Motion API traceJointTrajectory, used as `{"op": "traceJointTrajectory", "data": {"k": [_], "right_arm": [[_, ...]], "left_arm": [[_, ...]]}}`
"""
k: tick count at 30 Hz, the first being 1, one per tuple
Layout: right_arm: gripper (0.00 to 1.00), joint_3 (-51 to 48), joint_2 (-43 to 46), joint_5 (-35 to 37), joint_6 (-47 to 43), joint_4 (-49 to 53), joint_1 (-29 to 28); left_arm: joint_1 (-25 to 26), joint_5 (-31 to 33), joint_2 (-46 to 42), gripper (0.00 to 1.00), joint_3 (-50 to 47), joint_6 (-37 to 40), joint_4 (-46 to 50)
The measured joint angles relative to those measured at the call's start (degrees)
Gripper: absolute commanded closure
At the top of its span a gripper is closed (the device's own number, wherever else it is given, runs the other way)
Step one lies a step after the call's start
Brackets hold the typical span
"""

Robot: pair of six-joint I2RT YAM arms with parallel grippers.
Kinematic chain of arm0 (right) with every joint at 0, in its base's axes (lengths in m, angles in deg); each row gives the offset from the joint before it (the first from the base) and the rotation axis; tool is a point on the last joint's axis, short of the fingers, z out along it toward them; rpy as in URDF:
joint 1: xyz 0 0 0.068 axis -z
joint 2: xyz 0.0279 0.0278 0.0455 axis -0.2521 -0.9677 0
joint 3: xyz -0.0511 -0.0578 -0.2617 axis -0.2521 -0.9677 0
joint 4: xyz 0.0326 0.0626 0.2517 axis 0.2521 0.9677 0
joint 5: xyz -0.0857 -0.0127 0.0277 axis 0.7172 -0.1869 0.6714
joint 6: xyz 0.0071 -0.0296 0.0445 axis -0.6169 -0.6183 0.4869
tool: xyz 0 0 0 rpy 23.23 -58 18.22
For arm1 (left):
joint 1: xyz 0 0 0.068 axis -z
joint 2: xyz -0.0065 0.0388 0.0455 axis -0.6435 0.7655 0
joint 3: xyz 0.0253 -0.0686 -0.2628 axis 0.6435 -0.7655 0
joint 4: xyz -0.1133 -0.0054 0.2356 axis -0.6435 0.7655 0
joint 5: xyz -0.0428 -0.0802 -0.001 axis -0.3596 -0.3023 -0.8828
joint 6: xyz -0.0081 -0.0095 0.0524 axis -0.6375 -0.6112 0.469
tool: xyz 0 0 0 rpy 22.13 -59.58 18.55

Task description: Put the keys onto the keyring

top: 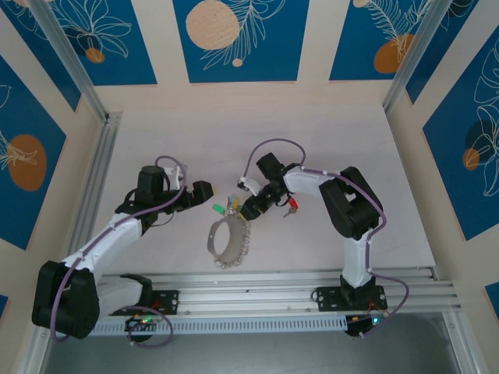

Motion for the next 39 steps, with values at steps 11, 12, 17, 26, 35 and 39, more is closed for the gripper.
{"op": "traceJointTrajectory", "data": {"k": [11,12,17,26,35,39], "right_arm": [[0.56,0.07,0.00,1.55,-0.52,-0.04,-1.77],[0.58,0.07,0.00,1.70,-0.52,-0.07,-1.79],[0.60,0.00,0.00,2.34,-0.52,-0.04,-2.32],[0.68,-0.87,0.09,2.38,-0.55,-0.37,-2.86],[0.81,-0.87,0.09,2.56,-0.52,0.02,-3.32],[0.89,-0.90,0.09,2.51,-0.55,0.07,-3.34]], "left_arm": [[0.00,-0.17,0.00,0.00,-0.26,-1.22,-1.36],[0.00,-0.20,0.00,0.00,-0.26,-1.33,-1.46],[0.00,-0.26,0.00,0.00,-0.33,-1.55,-1.86],[-0.02,-1.22,-0.26,0.00,-0.96,-2.58,-2.38],[-0.02,-1.57,-0.55,0.00,-0.96,-2.60,-2.80],[-0.02,-1.64,-0.55,0.00,-0.98,-2.60,-2.80]]}}
